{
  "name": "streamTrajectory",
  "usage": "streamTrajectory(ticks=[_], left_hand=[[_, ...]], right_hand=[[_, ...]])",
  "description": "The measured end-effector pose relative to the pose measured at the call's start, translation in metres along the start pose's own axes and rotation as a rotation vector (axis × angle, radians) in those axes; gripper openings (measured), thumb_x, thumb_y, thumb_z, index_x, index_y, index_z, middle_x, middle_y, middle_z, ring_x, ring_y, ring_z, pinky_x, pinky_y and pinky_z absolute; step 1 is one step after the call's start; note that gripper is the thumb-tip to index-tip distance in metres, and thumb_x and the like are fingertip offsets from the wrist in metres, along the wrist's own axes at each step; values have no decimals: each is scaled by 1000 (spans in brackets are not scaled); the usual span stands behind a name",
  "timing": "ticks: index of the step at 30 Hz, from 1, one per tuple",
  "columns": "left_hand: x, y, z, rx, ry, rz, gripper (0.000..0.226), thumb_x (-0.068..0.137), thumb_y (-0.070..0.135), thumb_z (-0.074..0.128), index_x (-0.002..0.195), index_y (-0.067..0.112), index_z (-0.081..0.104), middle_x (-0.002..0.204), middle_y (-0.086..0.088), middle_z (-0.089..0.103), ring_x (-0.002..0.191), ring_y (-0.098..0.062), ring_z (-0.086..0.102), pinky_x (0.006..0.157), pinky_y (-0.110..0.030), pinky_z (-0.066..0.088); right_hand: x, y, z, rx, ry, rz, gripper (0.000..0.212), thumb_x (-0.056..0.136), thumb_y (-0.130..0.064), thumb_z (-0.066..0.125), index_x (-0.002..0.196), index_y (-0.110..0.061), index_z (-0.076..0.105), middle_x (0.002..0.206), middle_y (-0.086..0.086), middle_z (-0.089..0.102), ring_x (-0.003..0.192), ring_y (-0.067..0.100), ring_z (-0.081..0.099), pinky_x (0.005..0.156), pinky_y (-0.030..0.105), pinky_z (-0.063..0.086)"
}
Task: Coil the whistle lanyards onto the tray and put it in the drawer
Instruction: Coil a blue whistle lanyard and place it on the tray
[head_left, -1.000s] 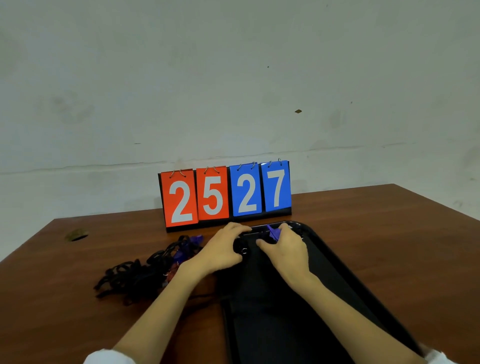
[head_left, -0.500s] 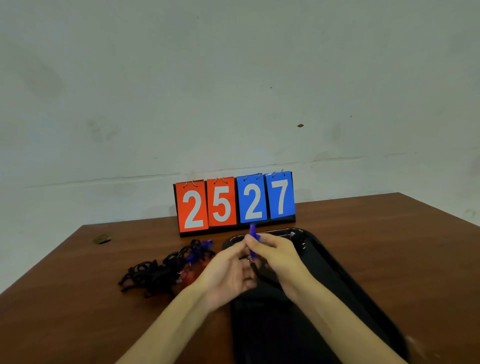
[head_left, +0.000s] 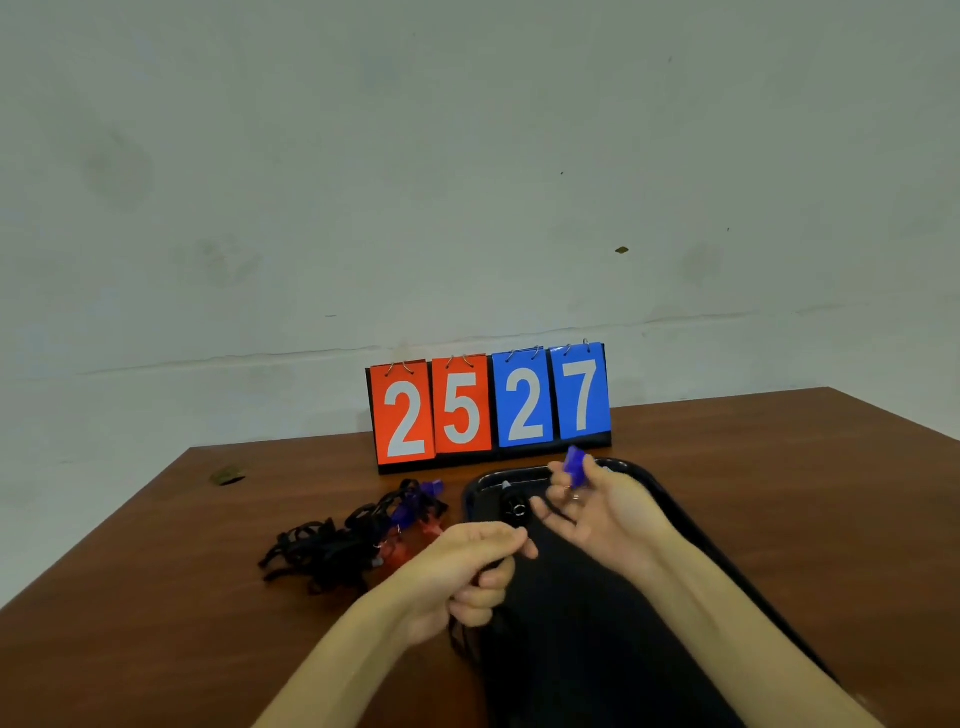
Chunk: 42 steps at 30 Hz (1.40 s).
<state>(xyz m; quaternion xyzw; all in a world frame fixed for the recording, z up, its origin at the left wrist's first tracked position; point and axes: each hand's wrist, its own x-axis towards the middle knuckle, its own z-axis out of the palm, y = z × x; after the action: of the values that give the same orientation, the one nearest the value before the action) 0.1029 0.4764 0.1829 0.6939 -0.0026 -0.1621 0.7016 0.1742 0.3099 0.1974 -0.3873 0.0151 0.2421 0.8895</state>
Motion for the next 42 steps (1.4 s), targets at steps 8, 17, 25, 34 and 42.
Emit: streamTrajectory(ticks=[8, 17, 25, 34, 42], left_hand=[[-16, 21, -55, 204, -171, -17, 24, 87, 35, 63, 80, 12, 63, 45, 6, 40, 35, -4, 25, 36, -18, 15], [-6, 16, -44, 782, 283, 77, 28, 86, 45, 59, 80, 22, 74, 74, 4, 67, 66, -7, 60, 71, -25, 51], [36, 16, 40, -180, 25, 69, 47, 96, 42, 41, 118, 3, 53, 92, -15, 65, 86, -27, 65, 80, -37, 55], [26, 42, 10, 599, -35, -30, 20, 93, 27, 53, 99, 10, 63, 59, 3, 54, 38, -5, 32, 36, -17, 23], [19, 47, -18, 911, -56, 219, 4, 84, 23, 68, 86, 21, 65, 72, 5, 68, 66, -4, 63, 69, -17, 51]], right_hand=[[2, -11, -16, -401, 30, 45, 27, 99, -24, 38, 113, -5, 51, 63, 0, 43, 47, 7, 32, 41, 18, 27], [-13, -7, -15, -804, -56, -175, 23, 89, -18, 59, 110, -10, 61, 88, 5, 72, 74, 13, 67, 64, 22, 52], [-16, 3, -9, -665, 65, -390, 24, 82, -27, 66, 103, -17, 66, 82, 1, 71, 64, 5, 62, 62, 24, 48], [-7, -2, -21, -1078, 223, -473, 24, 82, -24, 68, 106, -19, 67, 74, -6, 67, 67, 2, 60, 62, 16, 41], [-7, 13, -20, -1564, -120, -349, 18, 89, -21, 59, 103, -30, 65, 83, -10, 69, 80, -3, 63, 79, 16, 46]])
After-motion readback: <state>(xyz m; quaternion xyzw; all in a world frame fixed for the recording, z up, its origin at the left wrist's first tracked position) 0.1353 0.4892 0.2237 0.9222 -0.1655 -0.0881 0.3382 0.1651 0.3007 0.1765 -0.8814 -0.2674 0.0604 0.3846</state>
